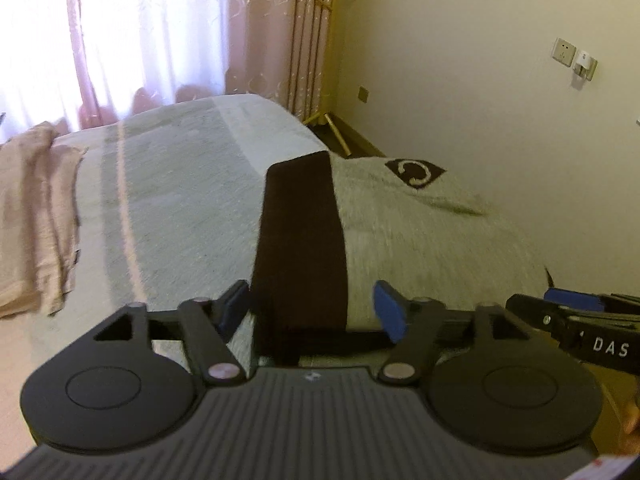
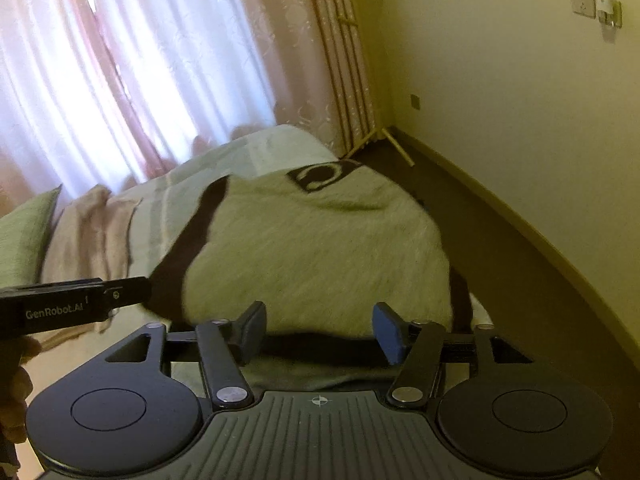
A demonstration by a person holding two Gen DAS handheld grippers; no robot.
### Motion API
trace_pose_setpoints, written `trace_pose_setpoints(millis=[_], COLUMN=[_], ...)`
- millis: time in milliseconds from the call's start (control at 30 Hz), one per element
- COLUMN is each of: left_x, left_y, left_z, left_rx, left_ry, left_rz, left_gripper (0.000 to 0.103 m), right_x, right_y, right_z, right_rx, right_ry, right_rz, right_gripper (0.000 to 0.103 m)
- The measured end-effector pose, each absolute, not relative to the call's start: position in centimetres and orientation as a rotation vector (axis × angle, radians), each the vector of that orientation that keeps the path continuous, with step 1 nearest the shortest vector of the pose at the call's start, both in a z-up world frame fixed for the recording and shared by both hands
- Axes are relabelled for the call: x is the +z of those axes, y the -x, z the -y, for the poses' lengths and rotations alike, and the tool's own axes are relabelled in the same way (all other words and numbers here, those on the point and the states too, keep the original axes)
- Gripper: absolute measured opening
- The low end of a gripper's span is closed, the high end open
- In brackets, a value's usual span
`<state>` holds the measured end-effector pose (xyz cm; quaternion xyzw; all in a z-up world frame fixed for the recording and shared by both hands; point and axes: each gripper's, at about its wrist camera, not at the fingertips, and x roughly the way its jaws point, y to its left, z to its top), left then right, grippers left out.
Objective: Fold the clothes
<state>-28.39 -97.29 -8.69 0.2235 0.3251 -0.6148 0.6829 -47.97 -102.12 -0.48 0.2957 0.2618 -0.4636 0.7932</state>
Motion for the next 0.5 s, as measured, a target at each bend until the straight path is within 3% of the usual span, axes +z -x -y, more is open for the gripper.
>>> trace_pose_setpoints(millis=[167, 500], left_x=[-6.7, -2.7], left_y=[28.6, 28.1], left_z=[92.5, 83.8], left_rx=[-1.351, -1.345], left_ry=[-0.525, -0.487], left_rz=[-0.732, -0.700], left_gripper=[0.084, 0.100], right_x=[1.1, 4.4], right_y=[47.2, 47.8], right_z=[98.7, 92.2], right_rx=[-0.975, -1.031], right_ry=[-0.644, -0.597], right_rz=[-0.579, -0.552], right_gripper=[0.063, 0.064])
